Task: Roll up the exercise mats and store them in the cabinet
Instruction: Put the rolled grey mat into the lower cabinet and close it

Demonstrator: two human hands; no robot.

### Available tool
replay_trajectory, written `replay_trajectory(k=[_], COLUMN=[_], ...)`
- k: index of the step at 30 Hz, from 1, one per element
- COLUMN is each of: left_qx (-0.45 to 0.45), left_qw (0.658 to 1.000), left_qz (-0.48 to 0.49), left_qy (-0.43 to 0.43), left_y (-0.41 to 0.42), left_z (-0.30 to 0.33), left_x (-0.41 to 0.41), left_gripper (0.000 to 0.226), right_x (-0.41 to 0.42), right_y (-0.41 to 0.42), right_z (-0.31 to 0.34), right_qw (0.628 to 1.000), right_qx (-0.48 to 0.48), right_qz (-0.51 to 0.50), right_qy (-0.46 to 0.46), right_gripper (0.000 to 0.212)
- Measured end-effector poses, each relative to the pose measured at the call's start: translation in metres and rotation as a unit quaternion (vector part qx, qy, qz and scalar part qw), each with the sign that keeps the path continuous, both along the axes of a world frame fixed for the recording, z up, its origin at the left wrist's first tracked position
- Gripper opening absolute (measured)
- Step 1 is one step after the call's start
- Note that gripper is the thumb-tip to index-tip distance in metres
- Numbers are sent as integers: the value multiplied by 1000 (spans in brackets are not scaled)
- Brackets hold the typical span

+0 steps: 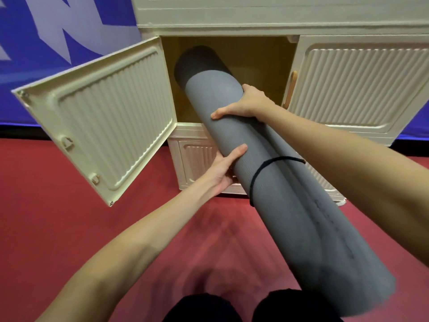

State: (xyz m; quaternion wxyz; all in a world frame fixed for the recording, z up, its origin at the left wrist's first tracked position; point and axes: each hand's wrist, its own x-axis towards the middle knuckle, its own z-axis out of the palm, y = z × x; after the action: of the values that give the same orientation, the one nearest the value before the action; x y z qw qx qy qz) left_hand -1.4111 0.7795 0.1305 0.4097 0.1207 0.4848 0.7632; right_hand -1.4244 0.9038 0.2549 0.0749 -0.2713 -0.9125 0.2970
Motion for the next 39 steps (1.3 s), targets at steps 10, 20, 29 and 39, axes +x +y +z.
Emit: replay_trajectory(k=[10,20,29,39], left_qx=[-61,-95,-138,-131], left_qw=[990,993,986,799], left_qz=[119,74,47,31], left_qy=[48,17,76,586], left_y=[10,10,6,-47], left_z=[26,60,86,57], left_x=[-28,-39,-32,8], left_gripper=[98,93,72,88], right_x=[26,94,105,101], right_y=[26,22,26,31], right_z=[-11,-6,16,22], right_qw=[993,976,960,939], right_qx=[-48,-168,-256,-320], right_qz=[79,137,114,114], right_qy=[69,-17,-23,46], right_gripper=[68,77,65,29])
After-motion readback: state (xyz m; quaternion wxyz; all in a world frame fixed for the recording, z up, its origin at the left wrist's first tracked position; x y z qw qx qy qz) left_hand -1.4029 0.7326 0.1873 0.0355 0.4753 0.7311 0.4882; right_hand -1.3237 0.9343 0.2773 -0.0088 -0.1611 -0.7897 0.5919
